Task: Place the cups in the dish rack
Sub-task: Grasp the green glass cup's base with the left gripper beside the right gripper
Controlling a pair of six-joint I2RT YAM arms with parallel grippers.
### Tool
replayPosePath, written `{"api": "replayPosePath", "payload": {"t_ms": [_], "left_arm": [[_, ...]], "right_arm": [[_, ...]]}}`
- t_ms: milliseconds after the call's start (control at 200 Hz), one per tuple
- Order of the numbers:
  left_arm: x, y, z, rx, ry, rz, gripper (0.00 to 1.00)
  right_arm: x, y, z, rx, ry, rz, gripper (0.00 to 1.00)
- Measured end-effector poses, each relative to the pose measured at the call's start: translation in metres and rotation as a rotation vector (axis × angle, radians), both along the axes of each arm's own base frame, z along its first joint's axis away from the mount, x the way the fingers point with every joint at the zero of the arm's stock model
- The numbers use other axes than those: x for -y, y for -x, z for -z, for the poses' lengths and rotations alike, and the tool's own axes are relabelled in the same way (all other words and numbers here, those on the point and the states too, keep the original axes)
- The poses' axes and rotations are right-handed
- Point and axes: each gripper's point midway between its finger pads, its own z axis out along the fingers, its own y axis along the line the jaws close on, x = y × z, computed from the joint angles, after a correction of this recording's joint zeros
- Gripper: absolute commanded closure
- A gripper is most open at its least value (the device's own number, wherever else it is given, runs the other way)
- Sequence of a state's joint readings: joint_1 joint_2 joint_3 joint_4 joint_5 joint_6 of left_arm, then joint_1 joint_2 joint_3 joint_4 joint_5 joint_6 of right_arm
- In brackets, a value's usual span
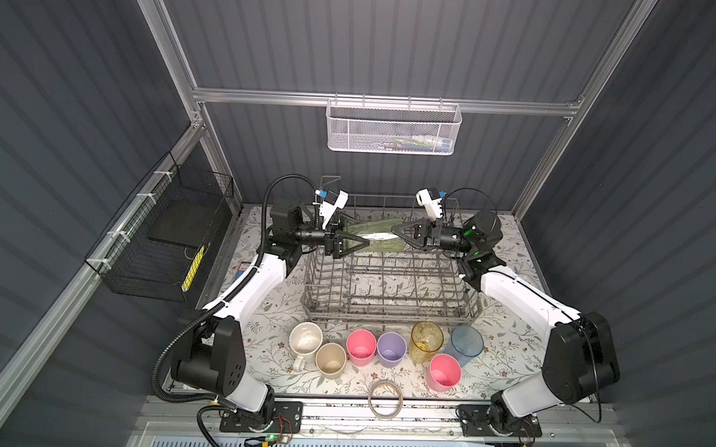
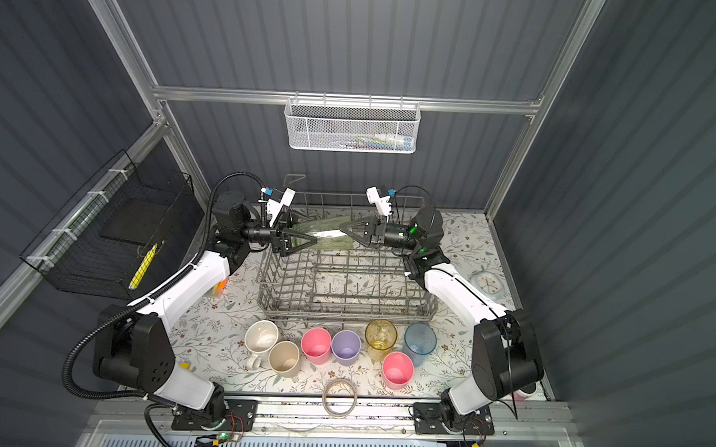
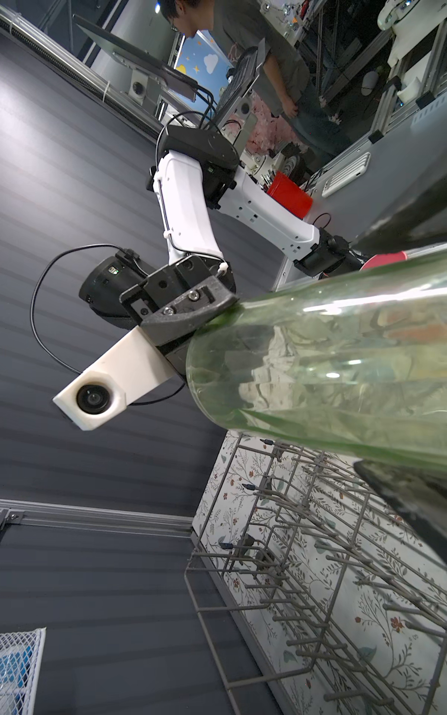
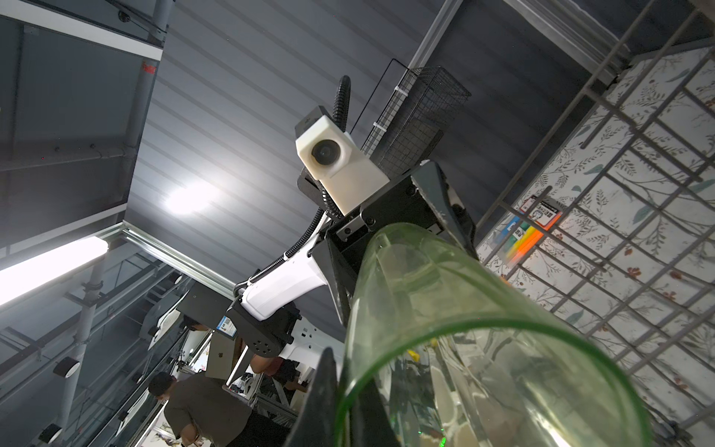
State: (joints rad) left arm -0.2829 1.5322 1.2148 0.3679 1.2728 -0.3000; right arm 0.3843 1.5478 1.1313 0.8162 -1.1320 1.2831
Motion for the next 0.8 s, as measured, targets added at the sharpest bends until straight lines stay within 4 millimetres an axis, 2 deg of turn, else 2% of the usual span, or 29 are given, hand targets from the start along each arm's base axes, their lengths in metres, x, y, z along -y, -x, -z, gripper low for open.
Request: {"api": "replayPosePath", "payload": {"t_ms": [135,280,570,660,795], "left_arm": [[0.0,0.0003,0.0022,-0.006,-0.002,0.001,0.12],[0.0001,0.0001,0.0058,-0.015,-0.005,-0.002,0.19],[-0.0005,-0.0055,0.0064,-0.022,-0.007,-0.034,0.59],[-0.0004,-0.0058,0.0077,-0.025,-0.008,-0.036,0.75],[0.0001,-0.0067,0.0101,-0.032,-0.011,-0.043,0.89]], "right_arm": [[-0.0003,-0.0014,0.0002,-0.002,-0.004,0.002,1.0],[-0.0016,-0.0032,0.0033,-0.015,-0.004,-0.003,1.0],[-0.0009,-0.0033,0.0024,-0.014,-0.01,-0.001,1.0],[-0.0005,-0.0037,0.0031,-0.016,-0.01,0.0,1.0],[0.0022,-0.0062,0.0071,-0.026,-0.005,0.008,0.99]]}}
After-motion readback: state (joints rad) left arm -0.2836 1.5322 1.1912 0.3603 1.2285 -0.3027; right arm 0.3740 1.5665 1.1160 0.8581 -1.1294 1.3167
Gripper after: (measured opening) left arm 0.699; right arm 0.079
